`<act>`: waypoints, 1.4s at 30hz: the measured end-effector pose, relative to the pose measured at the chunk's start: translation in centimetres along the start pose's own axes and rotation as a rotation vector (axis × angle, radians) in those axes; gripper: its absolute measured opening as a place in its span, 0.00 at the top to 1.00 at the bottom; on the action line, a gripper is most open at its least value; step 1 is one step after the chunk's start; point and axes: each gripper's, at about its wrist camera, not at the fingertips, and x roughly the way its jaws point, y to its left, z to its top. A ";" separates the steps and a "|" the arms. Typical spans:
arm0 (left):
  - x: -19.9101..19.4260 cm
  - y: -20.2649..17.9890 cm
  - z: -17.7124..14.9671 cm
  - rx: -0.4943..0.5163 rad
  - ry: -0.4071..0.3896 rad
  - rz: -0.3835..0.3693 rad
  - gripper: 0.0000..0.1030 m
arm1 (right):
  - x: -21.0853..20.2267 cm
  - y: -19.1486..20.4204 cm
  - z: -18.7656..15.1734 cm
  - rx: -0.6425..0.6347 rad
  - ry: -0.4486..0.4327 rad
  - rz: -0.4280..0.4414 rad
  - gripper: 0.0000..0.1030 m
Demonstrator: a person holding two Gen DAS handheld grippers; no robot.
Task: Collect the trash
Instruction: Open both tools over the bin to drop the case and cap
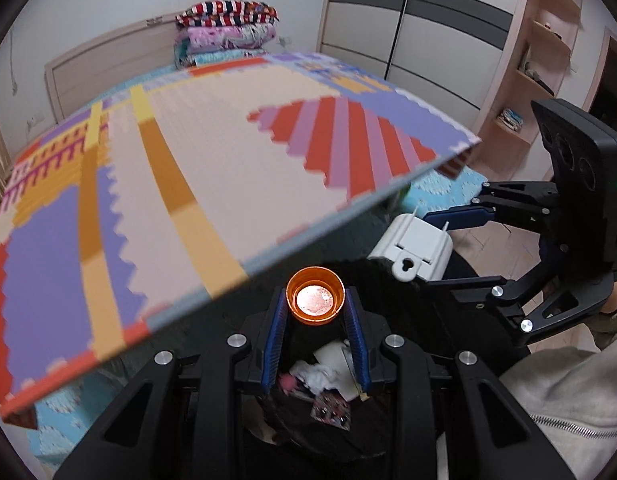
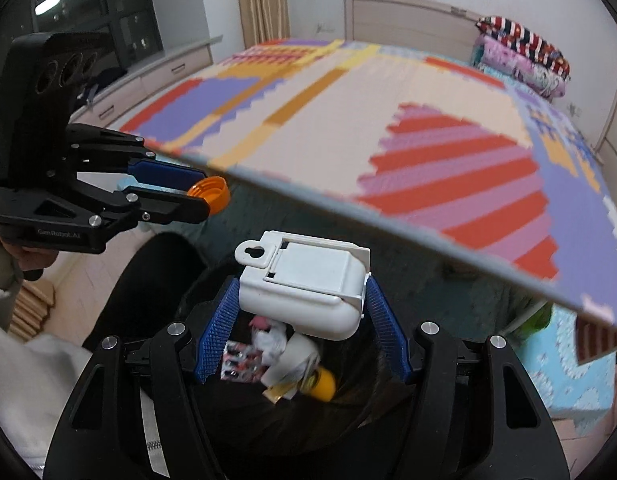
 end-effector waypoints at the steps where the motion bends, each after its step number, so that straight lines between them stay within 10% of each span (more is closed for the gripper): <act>1: 0.4 -0.1 -0.5 -0.005 0.014 -0.004 0.72 | 0.3 0.1 -0.3 0.002 0.011 0.004 0.38; 42: 11.5 0.2 -7.0 -0.151 0.320 -0.060 0.70 | 9.8 -0.2 -6.5 0.063 0.273 0.021 0.42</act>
